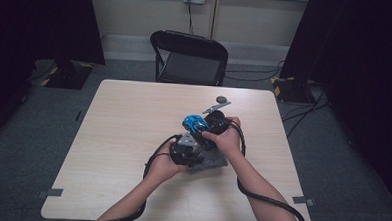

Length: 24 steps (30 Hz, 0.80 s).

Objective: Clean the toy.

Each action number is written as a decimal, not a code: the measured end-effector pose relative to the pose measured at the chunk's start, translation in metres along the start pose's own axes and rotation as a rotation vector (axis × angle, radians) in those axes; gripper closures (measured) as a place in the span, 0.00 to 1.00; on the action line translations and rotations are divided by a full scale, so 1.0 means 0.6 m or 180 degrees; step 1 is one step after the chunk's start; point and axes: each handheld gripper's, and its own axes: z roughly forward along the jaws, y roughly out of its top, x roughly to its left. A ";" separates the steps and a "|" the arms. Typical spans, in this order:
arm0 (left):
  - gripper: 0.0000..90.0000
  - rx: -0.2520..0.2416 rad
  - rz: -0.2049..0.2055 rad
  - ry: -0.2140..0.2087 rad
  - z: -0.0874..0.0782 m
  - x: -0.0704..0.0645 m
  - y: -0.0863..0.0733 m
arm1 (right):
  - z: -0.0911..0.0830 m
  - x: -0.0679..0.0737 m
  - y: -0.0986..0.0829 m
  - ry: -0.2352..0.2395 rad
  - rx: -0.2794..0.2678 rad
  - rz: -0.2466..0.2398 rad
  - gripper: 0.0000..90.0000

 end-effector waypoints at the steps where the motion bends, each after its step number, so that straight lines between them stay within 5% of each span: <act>1: 0.90 -0.0002 0.0000 -0.0001 0.001 -0.002 -0.001 | 0.000 -0.001 -0.001 0.0003 0.0006 0.0004 0.31; 13: 0.90 -0.0005 0.0096 -0.0071 -0.008 -0.018 -0.003 | -0.015 -0.031 -0.014 -0.0052 -0.0025 0.0123 0.31; 24: 0.90 -0.0020 -0.0005 0.0105 -0.053 0.013 -0.028 | -0.034 -0.066 -0.053 -0.0153 0.0037 0.0218 0.31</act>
